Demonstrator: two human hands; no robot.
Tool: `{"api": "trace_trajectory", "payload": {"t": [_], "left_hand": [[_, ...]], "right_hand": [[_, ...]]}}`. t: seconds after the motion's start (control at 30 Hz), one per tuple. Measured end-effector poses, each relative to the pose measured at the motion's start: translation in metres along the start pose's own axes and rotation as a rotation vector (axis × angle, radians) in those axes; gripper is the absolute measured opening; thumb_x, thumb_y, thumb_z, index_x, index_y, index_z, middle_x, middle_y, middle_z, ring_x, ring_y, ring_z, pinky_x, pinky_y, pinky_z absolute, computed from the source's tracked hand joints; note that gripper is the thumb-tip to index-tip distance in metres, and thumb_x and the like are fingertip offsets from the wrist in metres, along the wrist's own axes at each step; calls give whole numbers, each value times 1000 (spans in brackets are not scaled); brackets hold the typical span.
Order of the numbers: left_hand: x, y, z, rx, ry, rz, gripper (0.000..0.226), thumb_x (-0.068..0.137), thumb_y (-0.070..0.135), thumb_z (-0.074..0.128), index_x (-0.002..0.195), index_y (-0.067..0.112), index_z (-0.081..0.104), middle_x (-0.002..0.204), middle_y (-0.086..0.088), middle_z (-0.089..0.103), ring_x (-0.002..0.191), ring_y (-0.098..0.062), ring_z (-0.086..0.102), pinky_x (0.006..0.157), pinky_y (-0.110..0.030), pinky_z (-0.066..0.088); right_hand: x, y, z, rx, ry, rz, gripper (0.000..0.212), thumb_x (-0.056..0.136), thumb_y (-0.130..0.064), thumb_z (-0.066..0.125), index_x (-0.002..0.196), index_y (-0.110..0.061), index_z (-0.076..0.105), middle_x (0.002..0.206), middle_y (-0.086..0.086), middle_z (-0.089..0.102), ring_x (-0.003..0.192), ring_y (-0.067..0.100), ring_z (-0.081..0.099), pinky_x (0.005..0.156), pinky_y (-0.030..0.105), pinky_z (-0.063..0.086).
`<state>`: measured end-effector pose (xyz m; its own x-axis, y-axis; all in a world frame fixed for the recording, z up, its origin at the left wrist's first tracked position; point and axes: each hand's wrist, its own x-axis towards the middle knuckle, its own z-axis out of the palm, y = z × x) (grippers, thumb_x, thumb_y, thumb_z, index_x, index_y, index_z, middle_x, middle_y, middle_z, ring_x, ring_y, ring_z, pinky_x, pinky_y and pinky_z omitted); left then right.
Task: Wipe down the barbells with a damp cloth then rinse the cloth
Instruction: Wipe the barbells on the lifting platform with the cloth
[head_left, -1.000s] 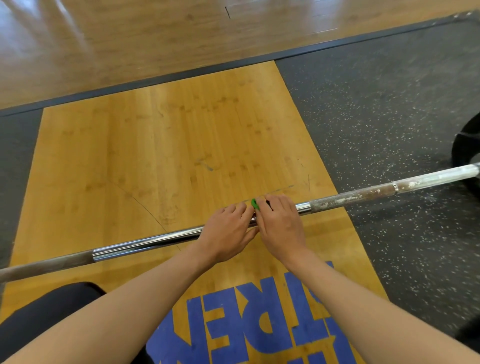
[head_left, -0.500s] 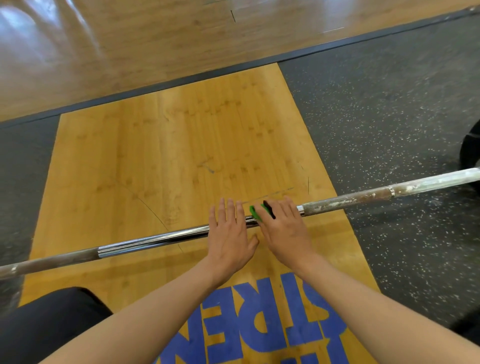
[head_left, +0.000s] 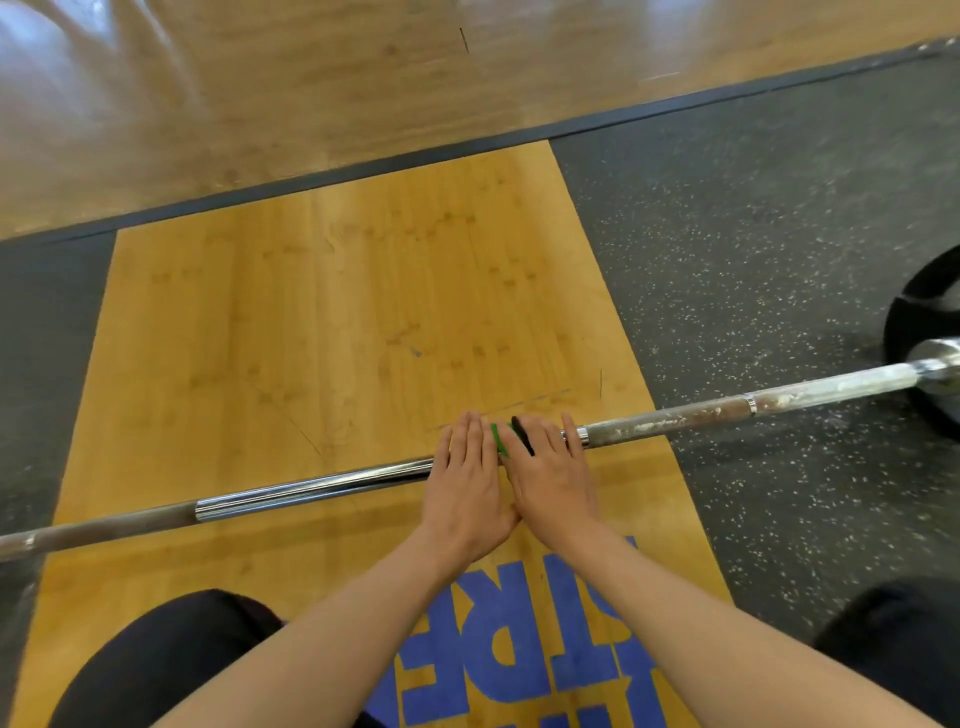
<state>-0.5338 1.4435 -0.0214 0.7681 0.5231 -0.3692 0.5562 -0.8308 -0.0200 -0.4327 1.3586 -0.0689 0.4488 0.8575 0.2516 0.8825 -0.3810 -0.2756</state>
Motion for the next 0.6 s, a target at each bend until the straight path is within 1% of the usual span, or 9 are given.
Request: {"api": "trace_trajectory", "payload": {"t": [0.07,0.13,0.27,0.37,0.4,0.43,0.47,0.53,0.6], "left_hand": [[7,-3,2,11,9,26,102,91,67,24,156,-3,-10,165,-23,-11,153,-34,-17,125,-48,-5],[9,-5,3,25,5,64,103,94,60,43,156,-3,-11,165,-23,-12,153,-35,-17,125,-48,-6],[10,-10,-3,-42,-11,72,100,94,55,49,157,-1,-7,167,-20,-4,154,-35,-9,125,-47,-2],[13,-25,-10,-77,-27,-7,106,90,55,58,157,-1,-4,166,-21,3,154,-35,-3,126,-46,1],[12,-33,-10,-74,-40,-26,108,89,54,59,157,-1,-4,166,-22,4,154,-36,-2,126,-46,1],[11,-39,-8,-64,-51,-36,108,89,53,60,157,-1,-5,166,-22,5,154,-36,-2,126,-46,1],[11,-45,-6,-59,-57,-41,106,90,51,58,157,-1,-5,166,-22,5,154,-36,-2,126,-46,1],[10,-47,0,-87,-36,-53,97,92,47,50,157,-1,-2,166,-21,7,154,-36,0,125,-45,2],[10,-39,1,-112,-2,-46,93,92,48,49,157,0,4,165,-20,13,154,-36,4,125,-45,4]], "right_hand": [[-1,18,-4,-50,38,-85,38,101,-28,54,139,-24,53,129,4,58,122,24,54,119,54,29],[-5,42,-10,-114,57,-65,35,103,-31,49,136,-22,57,128,4,58,120,25,56,120,54,27],[-6,68,-20,-209,73,100,32,103,-33,48,125,-18,65,117,3,62,108,26,59,118,56,28],[13,32,-14,-158,108,299,22,99,-25,51,104,-14,69,98,6,65,93,30,58,104,55,42],[18,13,-9,-125,123,295,15,96,-21,58,100,-13,70,94,7,64,90,31,58,99,54,45],[19,-7,0,-88,126,241,12,92,-17,64,101,-13,70,93,7,63,89,31,58,97,52,47],[16,-26,10,-57,112,163,19,89,-16,66,108,-15,70,98,7,63,94,30,58,101,52,46],[7,-49,20,-14,82,57,37,92,-21,61,129,-22,64,120,5,61,113,26,55,112,51,38],[0,-40,19,-59,89,13,47,94,-20,58,140,-27,57,133,4,57,123,24,52,117,52,32]]}}
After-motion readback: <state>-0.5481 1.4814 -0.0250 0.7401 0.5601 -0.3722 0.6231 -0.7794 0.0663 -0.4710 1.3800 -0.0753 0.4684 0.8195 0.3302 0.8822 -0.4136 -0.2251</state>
